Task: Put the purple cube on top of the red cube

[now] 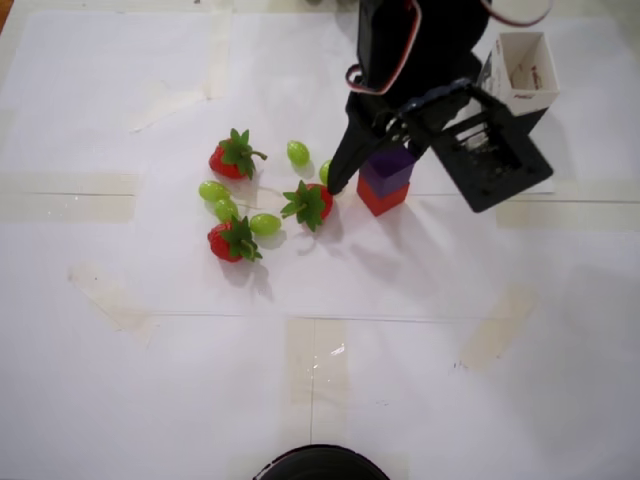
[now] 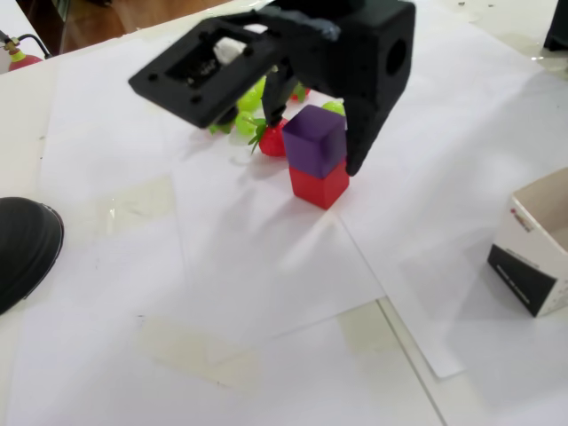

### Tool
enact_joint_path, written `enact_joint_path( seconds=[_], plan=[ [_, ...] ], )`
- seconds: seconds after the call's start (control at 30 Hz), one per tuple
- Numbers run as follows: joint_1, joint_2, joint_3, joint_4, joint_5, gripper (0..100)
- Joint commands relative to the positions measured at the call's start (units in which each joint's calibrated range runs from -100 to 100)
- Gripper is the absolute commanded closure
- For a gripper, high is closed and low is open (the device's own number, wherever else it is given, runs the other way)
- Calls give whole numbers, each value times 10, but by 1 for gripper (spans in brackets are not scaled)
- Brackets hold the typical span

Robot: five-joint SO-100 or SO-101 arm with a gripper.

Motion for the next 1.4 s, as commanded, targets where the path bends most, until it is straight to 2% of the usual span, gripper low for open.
enact_joint_path(
  seconds=[0.0, 0.6, 0.87, 1.0, 1.1, 1.23, 1.37],
  plan=[
    [-5, -5, 1, 4, -3, 62],
    [-19, -70, -23, 22, -25, 55],
    [-25, -154, -136, 117, -36, 56],
    [-11, -268, -135, 183, -45, 65],
    [5, -353, -74, 191, -49, 70],
    [51, -554, 178, 117, -51, 86],
    [96, -725, 407, 44, -46, 97]
  ],
)
